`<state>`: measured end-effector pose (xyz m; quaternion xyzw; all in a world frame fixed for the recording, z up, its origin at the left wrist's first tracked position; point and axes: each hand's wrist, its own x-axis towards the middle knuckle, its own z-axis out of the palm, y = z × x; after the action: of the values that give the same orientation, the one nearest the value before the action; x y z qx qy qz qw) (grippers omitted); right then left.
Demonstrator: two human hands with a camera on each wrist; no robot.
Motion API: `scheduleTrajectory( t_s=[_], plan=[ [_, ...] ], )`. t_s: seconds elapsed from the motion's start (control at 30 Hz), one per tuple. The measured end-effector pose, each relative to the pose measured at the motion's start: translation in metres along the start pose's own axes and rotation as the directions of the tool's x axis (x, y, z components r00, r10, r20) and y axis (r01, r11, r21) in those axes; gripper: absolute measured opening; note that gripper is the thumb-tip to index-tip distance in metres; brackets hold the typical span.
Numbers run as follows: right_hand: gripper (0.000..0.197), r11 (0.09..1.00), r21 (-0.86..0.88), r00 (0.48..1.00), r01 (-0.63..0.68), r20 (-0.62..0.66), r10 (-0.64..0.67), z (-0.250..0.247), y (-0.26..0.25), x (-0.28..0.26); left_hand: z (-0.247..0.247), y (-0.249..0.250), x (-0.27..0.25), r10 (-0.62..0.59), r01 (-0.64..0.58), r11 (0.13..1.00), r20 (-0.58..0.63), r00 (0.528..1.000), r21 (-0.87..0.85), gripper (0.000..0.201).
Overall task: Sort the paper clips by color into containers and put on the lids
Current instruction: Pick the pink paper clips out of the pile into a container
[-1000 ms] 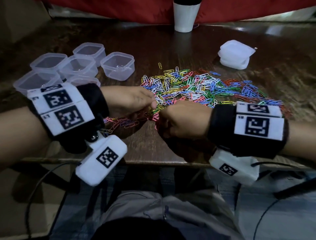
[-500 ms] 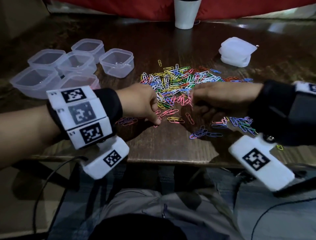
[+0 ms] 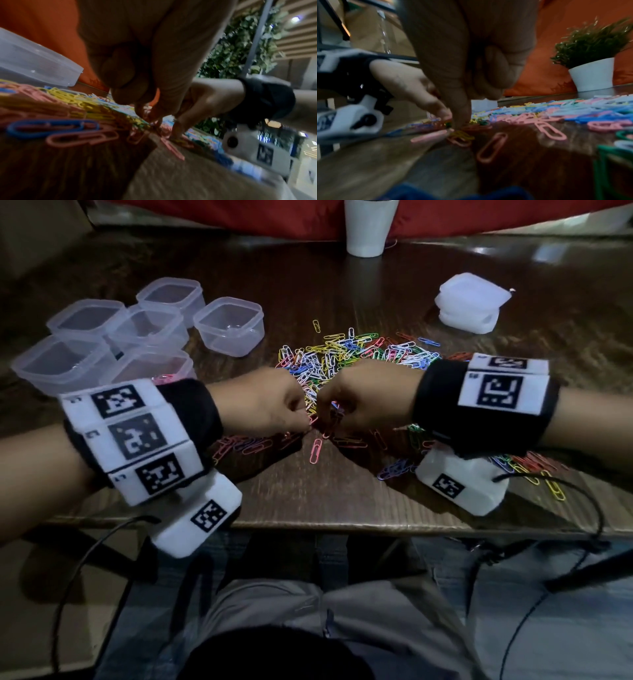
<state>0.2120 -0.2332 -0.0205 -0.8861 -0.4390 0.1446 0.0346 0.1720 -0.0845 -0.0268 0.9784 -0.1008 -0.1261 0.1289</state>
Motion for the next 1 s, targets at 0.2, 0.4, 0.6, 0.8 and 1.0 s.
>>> scheduleTrajectory(
  t_s=[0.2,0.4,0.6,0.8,1.0],
  plan=[
    [0.020,0.997,-0.082,0.999,-0.007,0.049,0.011,0.001,0.005,0.008,-0.014,-0.012,-0.008,-0.110,0.187,0.696,0.155,0.982,-0.693,0.026],
    [0.022,0.997,-0.015,0.985,-0.080,0.152,0.081,0.001,0.008,0.008,-0.011,-0.011,-0.015,-0.038,0.290,-0.007,0.290,0.956,-0.957,0.027],
    [0.019,0.991,-0.067,0.991,-0.116,0.057,0.120,-0.004,0.006,0.002,0.007,0.008,-0.016,-0.093,0.098,-0.535,0.173,0.980,-0.839,0.025],
    [0.027,0.786,0.605,0.953,-0.126,-0.147,0.266,-0.040,-0.015,-0.005,0.035,0.021,-0.005,-0.252,-0.082,-0.710,0.144,0.957,-0.700,0.041],
    [0.016,0.978,0.139,0.981,-0.158,-0.092,0.172,-0.035,-0.049,0.005,0.028,0.033,-0.003,-0.252,-0.136,-0.789,0.114,0.961,-0.599,0.030]
  ],
)
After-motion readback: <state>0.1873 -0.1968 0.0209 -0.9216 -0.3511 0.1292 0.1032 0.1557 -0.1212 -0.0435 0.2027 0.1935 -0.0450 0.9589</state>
